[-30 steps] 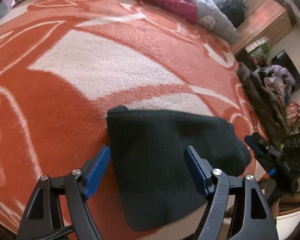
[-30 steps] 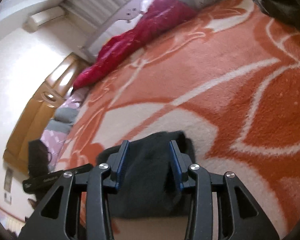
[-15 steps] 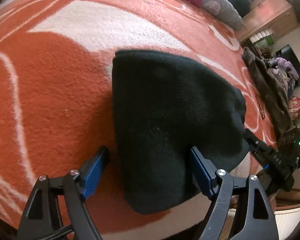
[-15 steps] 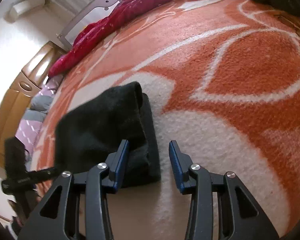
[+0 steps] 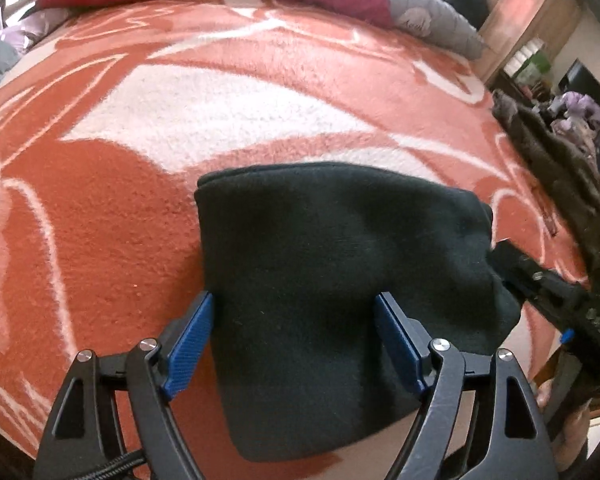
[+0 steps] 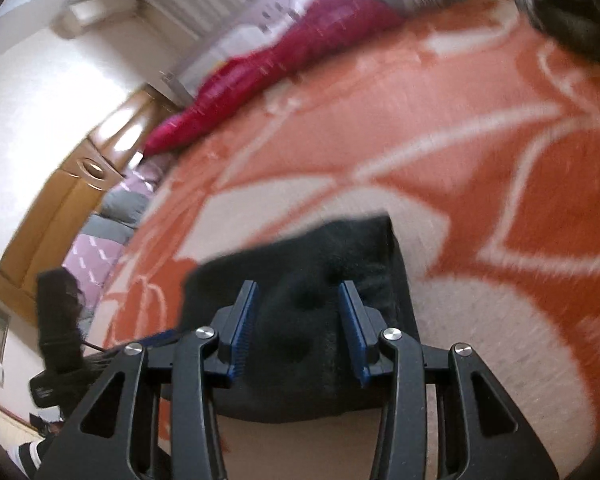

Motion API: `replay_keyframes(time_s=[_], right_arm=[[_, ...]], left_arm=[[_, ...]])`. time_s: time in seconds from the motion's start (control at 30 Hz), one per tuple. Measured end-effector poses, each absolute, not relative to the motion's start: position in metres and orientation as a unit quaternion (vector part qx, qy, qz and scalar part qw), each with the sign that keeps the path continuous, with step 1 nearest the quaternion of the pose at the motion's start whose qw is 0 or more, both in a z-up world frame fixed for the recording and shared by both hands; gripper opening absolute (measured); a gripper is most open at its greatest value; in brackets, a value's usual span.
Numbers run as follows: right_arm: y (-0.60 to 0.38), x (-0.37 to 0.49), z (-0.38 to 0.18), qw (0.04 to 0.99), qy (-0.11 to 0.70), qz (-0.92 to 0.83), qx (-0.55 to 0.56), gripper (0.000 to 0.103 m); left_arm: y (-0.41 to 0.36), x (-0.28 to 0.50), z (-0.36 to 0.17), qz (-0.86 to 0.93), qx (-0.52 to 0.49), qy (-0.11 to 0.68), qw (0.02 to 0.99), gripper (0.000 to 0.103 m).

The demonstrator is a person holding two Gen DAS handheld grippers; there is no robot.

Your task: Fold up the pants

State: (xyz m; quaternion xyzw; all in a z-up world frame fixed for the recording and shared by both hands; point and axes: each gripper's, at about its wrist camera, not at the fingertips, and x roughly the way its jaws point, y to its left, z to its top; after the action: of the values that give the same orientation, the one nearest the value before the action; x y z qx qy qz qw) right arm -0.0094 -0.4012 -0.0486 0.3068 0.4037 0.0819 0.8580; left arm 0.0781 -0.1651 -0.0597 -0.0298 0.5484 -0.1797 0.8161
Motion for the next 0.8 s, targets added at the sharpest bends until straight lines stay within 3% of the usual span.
replay_keyframes(time_s=[0.2, 0.67, 0.8], right_arm=[[-0.408, -0.009, -0.064, 0.854, 0.402, 0.082, 0.320, 0.043], [-0.412, -0.011, -0.068, 0.855, 0.395, 0.085, 0.325, 0.043], [-0.412, -0.011, -0.068, 0.854, 0.396, 0.088, 0.325, 0.043]], left_arm=[[-0.164, 0.082, -0.071, -0.178, -0.033, 0.553, 0.813, 0.090], [-0.159, 0.092, -0.088, -0.179, -0.076, 0.576, 0.794, 0.095], [-0.158, 0.094, -0.092, -0.169, -0.083, 0.582, 0.791, 0.101]])
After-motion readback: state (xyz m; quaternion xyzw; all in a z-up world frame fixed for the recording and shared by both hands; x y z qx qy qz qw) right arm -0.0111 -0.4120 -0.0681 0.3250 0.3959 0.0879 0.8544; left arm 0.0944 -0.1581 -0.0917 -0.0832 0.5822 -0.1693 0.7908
